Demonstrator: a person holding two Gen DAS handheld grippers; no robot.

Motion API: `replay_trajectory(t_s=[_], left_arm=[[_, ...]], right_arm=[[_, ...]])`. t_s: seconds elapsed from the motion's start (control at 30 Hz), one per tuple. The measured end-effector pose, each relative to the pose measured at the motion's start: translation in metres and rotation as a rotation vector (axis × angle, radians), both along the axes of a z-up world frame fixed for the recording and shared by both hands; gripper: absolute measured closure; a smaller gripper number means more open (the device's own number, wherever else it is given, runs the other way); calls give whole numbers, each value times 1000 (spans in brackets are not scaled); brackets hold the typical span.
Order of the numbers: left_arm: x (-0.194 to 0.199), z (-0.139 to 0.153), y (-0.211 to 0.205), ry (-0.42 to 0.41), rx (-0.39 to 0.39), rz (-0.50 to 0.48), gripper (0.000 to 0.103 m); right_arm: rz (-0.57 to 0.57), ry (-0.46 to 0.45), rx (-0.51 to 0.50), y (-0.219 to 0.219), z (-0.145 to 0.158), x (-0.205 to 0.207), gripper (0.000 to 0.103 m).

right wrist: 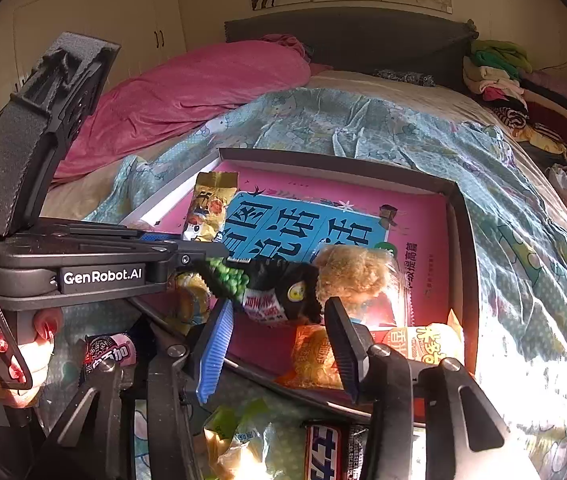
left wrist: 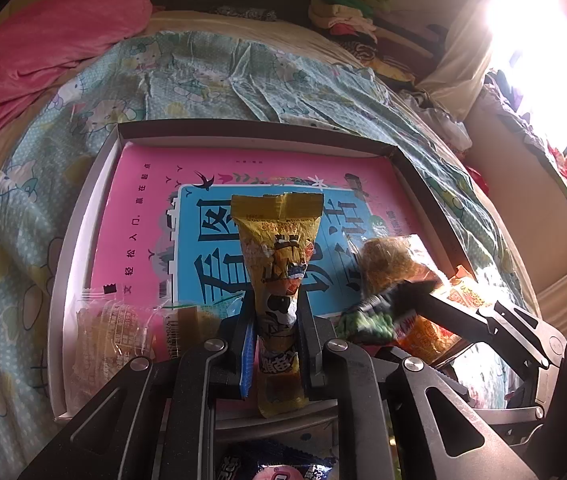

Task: Organize snacks
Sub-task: 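Open left tool to drop the yellow chip bag in the box while right tool releases the black packet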

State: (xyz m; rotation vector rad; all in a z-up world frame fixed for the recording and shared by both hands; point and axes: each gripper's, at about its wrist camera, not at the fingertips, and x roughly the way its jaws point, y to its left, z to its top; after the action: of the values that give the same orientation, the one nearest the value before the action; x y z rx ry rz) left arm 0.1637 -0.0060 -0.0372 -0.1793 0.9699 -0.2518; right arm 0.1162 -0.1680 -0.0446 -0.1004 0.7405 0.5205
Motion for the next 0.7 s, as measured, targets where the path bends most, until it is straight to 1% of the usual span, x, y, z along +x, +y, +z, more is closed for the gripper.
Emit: replay_trajectory(t_s=[0.3, 0.43, 0.7], left_arm=[[-2, 2, -1, -1, 8, -4, 85], [-2, 2, -2, 0, 12, -6, 85], [-3, 3, -2, -1, 27, -2, 84]], right_arm=[[-23, -6, 16, -6, 4, 1, 55], [-27, -13, 13, -7, 5, 1, 52], [-37, -21, 12, -8, 7, 1, 51]])
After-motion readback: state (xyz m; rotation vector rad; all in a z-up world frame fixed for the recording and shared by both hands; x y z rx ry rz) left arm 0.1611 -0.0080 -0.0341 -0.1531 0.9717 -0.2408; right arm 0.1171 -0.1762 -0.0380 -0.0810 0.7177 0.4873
